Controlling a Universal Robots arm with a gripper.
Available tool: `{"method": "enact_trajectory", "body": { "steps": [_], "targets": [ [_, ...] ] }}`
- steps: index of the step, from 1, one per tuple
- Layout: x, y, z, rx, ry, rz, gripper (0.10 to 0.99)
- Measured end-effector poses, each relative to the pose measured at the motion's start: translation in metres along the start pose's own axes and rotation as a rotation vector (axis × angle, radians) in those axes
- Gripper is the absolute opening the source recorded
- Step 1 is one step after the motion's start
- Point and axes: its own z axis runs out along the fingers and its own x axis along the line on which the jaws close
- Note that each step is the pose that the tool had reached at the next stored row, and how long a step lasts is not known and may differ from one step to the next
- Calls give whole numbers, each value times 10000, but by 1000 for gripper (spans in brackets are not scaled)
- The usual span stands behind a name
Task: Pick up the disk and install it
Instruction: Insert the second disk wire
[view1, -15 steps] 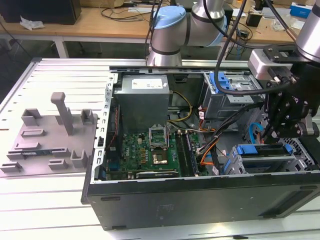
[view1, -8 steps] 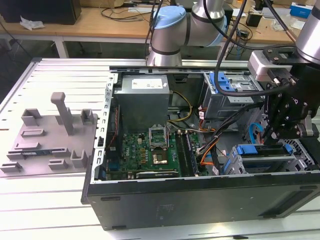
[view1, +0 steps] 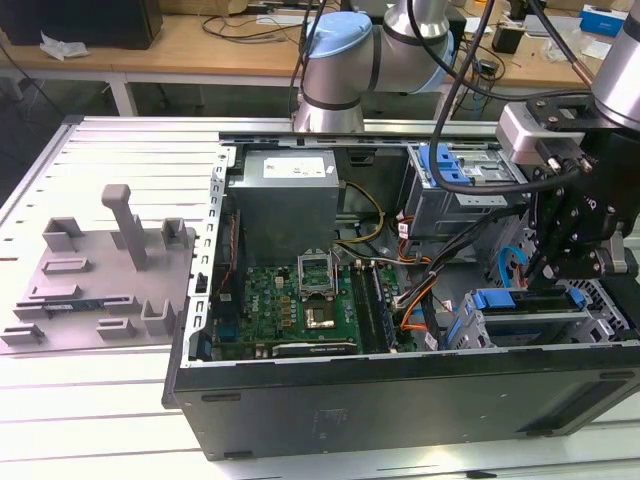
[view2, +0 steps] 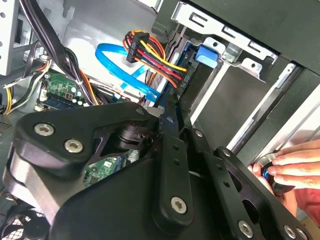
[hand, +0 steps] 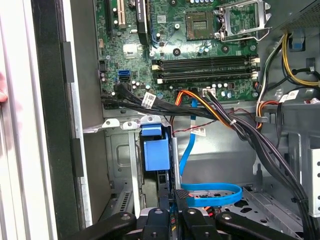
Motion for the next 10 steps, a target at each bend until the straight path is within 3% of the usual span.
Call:
{"method": "enact_trajectory", "body": {
  "steps": [10],
  "targets": [
    [0,-2,24,0,0,-2,161]
  ]
}}
